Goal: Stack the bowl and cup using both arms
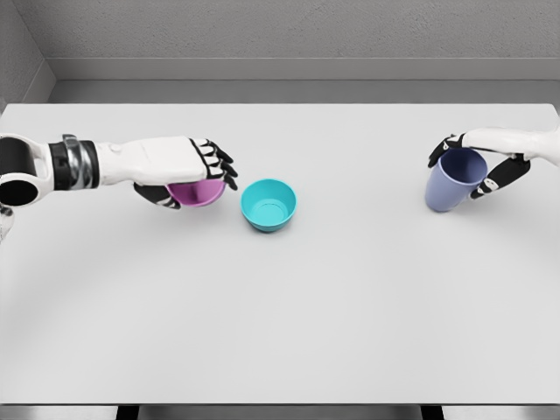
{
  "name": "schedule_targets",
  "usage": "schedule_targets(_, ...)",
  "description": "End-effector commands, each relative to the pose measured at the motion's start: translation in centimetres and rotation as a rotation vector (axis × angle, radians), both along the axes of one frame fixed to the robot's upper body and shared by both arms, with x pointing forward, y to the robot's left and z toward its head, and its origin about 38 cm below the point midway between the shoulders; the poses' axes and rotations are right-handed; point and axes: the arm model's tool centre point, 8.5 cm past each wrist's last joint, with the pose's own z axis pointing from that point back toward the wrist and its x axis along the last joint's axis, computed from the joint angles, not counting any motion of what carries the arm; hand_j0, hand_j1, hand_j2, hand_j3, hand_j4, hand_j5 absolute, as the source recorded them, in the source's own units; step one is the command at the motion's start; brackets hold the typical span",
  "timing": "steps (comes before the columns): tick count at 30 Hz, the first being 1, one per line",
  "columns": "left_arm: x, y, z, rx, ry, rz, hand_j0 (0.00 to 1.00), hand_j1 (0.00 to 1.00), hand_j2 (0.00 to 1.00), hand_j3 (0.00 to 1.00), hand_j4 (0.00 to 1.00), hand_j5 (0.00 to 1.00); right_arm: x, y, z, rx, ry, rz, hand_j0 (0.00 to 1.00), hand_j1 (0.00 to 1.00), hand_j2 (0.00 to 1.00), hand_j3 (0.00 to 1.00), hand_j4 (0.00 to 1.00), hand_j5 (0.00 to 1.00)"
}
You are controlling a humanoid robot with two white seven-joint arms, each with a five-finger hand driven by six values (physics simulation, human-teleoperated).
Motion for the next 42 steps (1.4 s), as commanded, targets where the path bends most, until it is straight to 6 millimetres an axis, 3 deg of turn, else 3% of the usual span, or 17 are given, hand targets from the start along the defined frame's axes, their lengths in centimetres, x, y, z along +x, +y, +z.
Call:
schedule_targets(1,-0.1,-0.8,-0.5,-0.005,0.014,-0.015,0.8,0.8,0.8,0.8,0.8,0.8,0.0,0.1,0.2,0.008,-0.002,0.004,0.67,0.67,0.67,0.67,0.67,0.67)
schedule_targets(28,0.8,-7.6,0.0,-0.021,-0.005,-0.13,0.79,0.79,0.79,0.79,0.79,0.79,-0.4,2.8,2.8,0.024,-0.062,0.1,0.67,0.67,0.67,0.67,0.67,0.67)
schedule_targets(42,0.6,-9.7,-0.5,-0.011,0.003,-0.173,0.79,0.79,0.79,0.79,0.79,0.79,-0.6,3.3,3.3,0.027,-0.073,0.119,0.67,0.67,0.67,0.67,0.67,0.67)
